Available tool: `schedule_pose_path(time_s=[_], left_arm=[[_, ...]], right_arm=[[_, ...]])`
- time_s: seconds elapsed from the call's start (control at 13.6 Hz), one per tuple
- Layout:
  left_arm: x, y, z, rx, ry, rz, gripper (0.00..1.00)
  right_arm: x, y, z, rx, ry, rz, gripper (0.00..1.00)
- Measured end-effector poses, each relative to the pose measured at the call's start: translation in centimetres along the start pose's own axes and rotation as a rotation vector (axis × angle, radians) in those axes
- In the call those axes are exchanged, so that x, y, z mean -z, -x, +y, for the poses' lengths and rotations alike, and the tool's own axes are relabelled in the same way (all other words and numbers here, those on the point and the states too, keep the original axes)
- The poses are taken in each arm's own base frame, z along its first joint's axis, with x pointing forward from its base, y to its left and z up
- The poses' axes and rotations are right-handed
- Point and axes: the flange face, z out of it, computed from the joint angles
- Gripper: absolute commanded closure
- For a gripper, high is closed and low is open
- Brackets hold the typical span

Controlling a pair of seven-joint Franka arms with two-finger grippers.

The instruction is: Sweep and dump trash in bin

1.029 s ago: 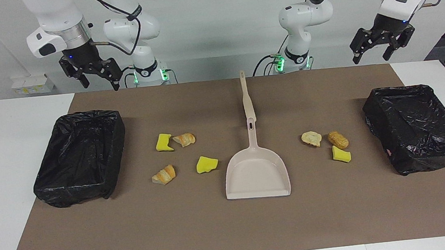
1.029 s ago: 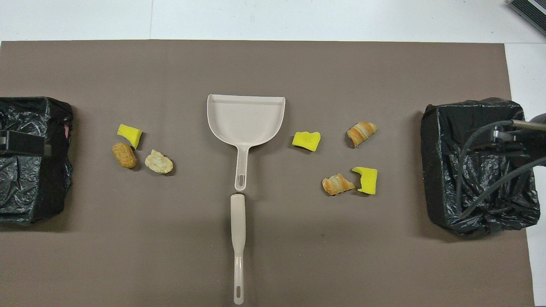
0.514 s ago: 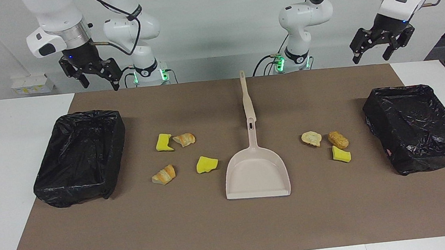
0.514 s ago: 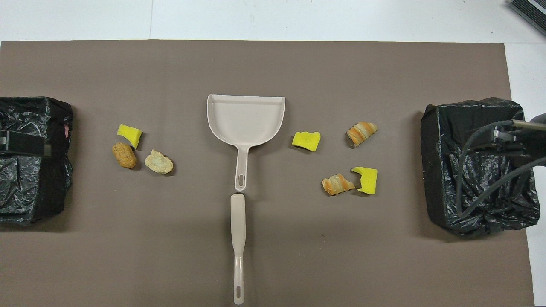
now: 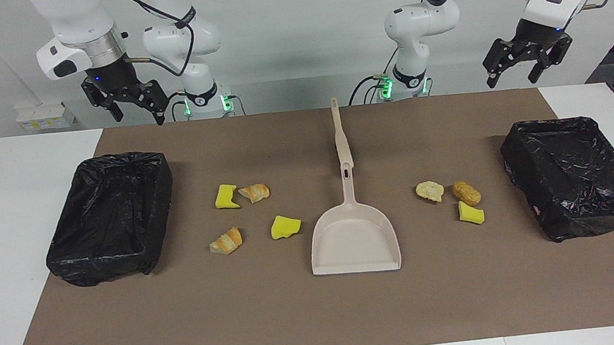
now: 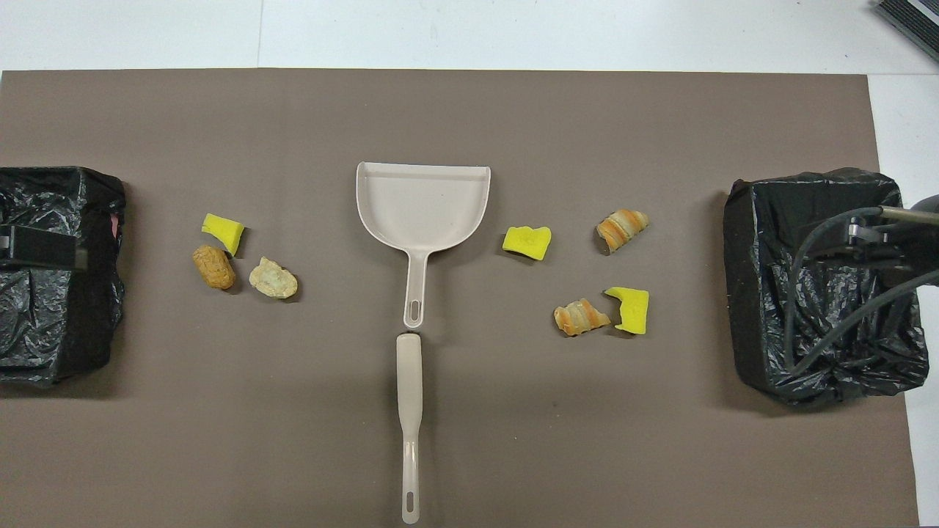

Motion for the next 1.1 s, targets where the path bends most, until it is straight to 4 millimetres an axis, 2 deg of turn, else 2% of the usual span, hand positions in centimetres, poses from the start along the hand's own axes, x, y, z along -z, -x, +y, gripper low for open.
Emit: schedule_pose_path(time_s=[0.29, 0.51, 0.59, 0.73, 0.88, 1.1], left_arm=[[0.0, 0.0, 0.0, 0.001, 0.000, 0.000, 0.00], [0.0, 0.0, -0.1, 0.001, 0.000, -0.001, 0.00], [0.0, 0.0, 0.0, 0.000, 0.000, -0.002, 0.00], [0.0, 0.1, 0.3, -0.006, 0.000, -0.007, 0.00], [-0.5, 0.8, 1.1, -0.019, -0.003, -0.029, 0.00], [-3.0, 3.0, 3.8, -0.066, 0.001, -0.081, 0.00]], right_arm=[[0.0, 0.1, -0.4, 0.008, 0.000, 0.000, 0.00], [0.0, 0.5, -1.9, 0.036, 0.001, 0.003, 0.00], [0.0, 0.7, -3.0, 0.053, -0.003, 0.012, 0.00], [-0.9, 0.8, -6.3, 0.043, -0.012, 0.031, 0.00], [-2.8, 0.7, -10.8, 0.044, -0.023, 0.043, 0.00], [-6.8, 0.9, -17.8, 0.040, -0.026, 0.029, 0.00]])
